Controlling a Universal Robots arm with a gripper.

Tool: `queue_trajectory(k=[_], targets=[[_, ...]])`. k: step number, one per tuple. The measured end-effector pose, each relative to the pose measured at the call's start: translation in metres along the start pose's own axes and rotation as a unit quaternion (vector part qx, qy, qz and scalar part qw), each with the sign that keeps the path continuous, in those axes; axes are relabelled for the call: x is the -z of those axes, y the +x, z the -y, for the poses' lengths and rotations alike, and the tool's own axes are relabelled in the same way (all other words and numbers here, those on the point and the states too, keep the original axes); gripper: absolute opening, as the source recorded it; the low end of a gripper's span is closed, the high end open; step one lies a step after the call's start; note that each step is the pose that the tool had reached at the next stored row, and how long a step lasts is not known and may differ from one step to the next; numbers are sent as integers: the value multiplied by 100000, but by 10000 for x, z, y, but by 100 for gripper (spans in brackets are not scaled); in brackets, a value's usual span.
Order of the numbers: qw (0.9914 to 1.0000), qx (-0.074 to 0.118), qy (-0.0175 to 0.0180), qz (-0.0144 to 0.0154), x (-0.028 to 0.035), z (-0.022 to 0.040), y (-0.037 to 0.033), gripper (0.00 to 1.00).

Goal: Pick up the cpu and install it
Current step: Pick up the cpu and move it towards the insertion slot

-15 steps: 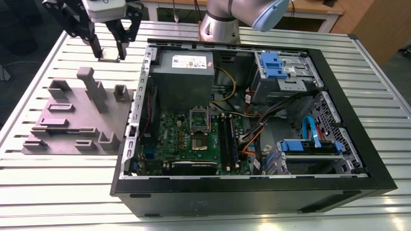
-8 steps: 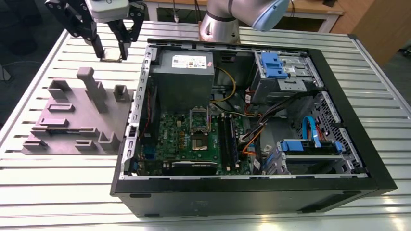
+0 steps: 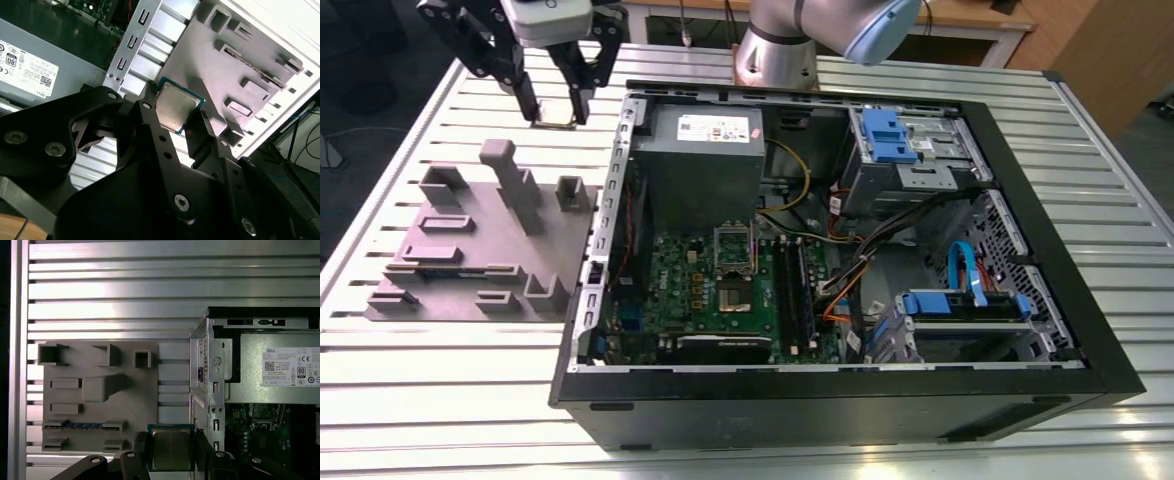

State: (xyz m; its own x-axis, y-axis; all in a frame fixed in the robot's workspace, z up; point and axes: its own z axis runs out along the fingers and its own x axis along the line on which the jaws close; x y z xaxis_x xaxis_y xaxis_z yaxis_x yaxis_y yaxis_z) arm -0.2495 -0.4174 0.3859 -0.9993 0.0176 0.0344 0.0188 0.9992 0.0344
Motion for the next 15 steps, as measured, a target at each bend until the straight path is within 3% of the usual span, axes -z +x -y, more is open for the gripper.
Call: queue_trajectory(k=[15], targets=[[100000,1,2,-4,1,-1,-48,47]])
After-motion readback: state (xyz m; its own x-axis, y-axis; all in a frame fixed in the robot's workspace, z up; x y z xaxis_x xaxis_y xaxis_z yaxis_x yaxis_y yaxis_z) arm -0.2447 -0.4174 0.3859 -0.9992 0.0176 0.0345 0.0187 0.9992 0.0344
